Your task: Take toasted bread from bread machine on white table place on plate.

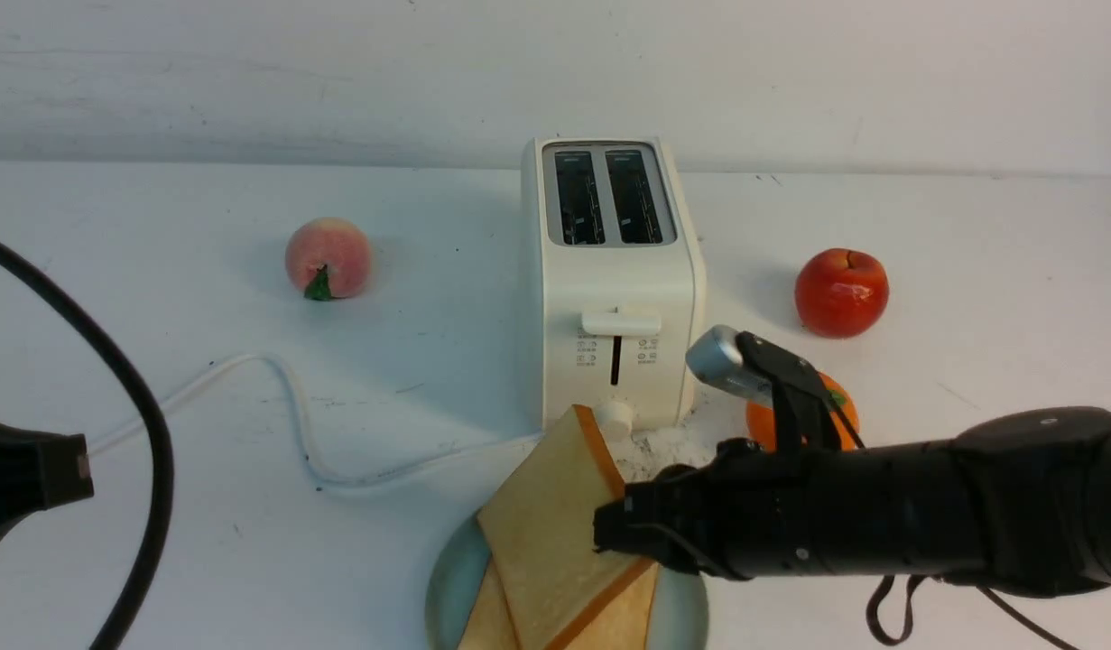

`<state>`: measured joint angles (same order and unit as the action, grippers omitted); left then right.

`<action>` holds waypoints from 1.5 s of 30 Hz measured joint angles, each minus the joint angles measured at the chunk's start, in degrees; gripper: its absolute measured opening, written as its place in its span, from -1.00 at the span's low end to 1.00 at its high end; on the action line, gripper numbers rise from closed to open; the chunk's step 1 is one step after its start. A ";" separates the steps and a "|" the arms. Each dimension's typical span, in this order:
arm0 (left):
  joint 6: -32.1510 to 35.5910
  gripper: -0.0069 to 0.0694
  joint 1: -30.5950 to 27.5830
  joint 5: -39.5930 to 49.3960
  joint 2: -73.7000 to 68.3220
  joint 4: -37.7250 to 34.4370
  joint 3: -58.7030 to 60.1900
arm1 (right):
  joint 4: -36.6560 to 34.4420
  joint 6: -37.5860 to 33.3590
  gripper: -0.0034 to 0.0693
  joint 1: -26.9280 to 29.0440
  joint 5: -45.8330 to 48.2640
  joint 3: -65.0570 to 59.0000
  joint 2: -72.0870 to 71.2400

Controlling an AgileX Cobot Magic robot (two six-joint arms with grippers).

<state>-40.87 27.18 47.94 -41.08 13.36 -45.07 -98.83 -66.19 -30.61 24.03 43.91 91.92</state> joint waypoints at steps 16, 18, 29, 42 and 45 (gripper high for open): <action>0.00 -0.86 0.00 0.81 0.00 0.15 0.00 | 11.38 -0.10 0.20 0.00 -0.64 -0.04 1.51; 0.00 -0.86 0.00 0.81 0.00 0.42 0.00 | 14.55 0.16 0.32 0.00 -0.59 -0.04 1.44; 0.04 -0.86 0.00 1.36 0.00 1.08 0.00 | 40.27 20.01 0.43 3.86 1.72 -0.11 -4.40; 0.04 -0.86 0.00 -3.84 0.00 1.83 0.00 | 78.27 56.71 -0.35 12.54 25.82 6.64 -21.10; 0.04 -0.86 0.00 -9.05 0.00 1.97 0.00 | 85.44 62.80 -0.82 13.56 30.62 10.41 -30.29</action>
<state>-40.83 27.18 38.90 -41.08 15.34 -45.07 -13.39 -3.39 -17.05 54.65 54.32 61.63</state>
